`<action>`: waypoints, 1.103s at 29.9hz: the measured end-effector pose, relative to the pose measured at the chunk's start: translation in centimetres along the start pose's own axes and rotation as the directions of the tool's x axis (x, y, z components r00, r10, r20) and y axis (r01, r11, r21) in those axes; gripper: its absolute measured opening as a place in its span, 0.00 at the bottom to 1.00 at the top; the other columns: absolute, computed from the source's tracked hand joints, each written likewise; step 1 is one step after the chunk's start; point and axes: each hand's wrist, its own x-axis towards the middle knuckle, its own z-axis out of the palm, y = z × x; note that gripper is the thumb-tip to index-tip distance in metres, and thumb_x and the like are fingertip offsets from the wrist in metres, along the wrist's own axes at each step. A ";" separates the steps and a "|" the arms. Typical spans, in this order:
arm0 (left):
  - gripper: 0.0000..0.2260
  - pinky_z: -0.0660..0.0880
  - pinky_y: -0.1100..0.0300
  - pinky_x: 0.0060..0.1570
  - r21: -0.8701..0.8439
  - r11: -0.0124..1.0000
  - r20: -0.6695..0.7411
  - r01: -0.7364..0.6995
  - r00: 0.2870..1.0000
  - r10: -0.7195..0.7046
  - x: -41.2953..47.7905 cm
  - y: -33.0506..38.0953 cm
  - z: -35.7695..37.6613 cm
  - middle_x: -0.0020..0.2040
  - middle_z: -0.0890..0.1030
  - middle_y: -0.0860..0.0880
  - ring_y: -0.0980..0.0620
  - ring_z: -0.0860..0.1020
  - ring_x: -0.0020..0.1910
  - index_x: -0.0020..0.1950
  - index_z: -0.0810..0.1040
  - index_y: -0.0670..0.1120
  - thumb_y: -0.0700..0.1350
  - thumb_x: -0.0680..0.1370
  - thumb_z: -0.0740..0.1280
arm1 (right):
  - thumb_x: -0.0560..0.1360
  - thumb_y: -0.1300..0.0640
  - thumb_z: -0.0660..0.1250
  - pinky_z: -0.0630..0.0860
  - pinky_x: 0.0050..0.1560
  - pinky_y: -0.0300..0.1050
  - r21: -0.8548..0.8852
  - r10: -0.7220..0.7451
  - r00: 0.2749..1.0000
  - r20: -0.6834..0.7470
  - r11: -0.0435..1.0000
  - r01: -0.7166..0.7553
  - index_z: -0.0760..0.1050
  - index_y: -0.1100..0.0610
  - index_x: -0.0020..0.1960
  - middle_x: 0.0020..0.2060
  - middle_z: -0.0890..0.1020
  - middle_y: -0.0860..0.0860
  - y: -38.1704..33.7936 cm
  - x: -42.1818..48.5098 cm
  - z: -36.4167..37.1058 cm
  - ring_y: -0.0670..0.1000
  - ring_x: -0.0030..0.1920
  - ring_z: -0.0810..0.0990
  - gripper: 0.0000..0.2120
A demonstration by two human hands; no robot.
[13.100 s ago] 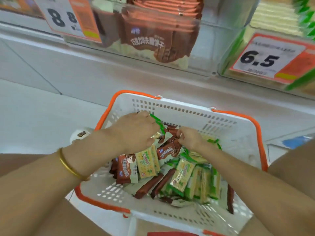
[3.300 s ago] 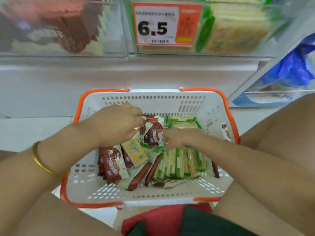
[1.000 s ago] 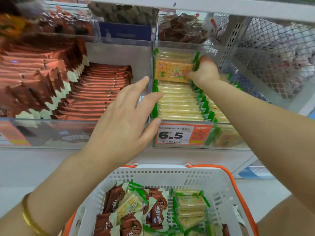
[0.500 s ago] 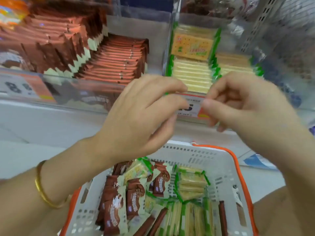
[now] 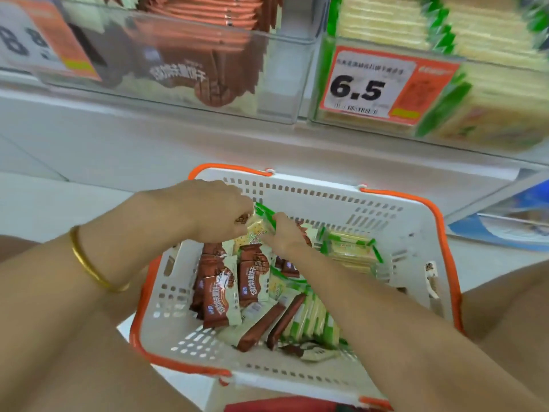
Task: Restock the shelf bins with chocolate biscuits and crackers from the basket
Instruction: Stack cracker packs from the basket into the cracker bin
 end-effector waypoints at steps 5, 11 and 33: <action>0.18 0.72 0.50 0.59 0.000 0.998 0.085 0.055 0.995 -0.055 0.2 -1.8 0.2 0.64 0.72 0.47 0.47 0.72 0.61 0.69 0.67 0.49 0.55 0.82 0.55 | 0.74 0.53 0.69 0.75 0.51 0.46 0.065 0.069 0.994 -0.081 0.996 -0.064 0.68 0.58 0.62 0.58 0.73 0.56 -0.2 1.2 1.7 0.53 0.51 0.76 0.20; 0.20 0.73 0.51 0.57 -0.008 0.995 0.033 0.102 0.994 -0.101 0.7 -2.5 0.9 0.63 0.72 0.47 0.47 0.72 0.61 0.70 0.65 0.48 0.55 0.81 0.57 | 0.74 0.61 0.70 0.74 0.50 0.46 0.268 -0.141 0.982 -0.128 0.948 0.171 0.70 0.56 0.46 0.47 0.74 0.51 -1.2 -0.7 -2.2 0.52 0.49 0.74 0.08; 0.26 0.62 0.55 0.66 -0.115 0.968 -0.949 -0.224 0.313 -0.041 -1.9 1.9 -16.0 0.64 0.73 0.43 0.45 0.68 0.66 0.64 0.74 0.41 0.57 0.73 0.56 | 0.69 0.56 0.75 0.73 0.33 0.41 0.375 -0.155 0.652 -0.742 0.710 0.596 0.73 0.53 0.39 0.36 0.80 0.51 -6.5 -15.2 -32.8 0.49 0.37 0.78 0.10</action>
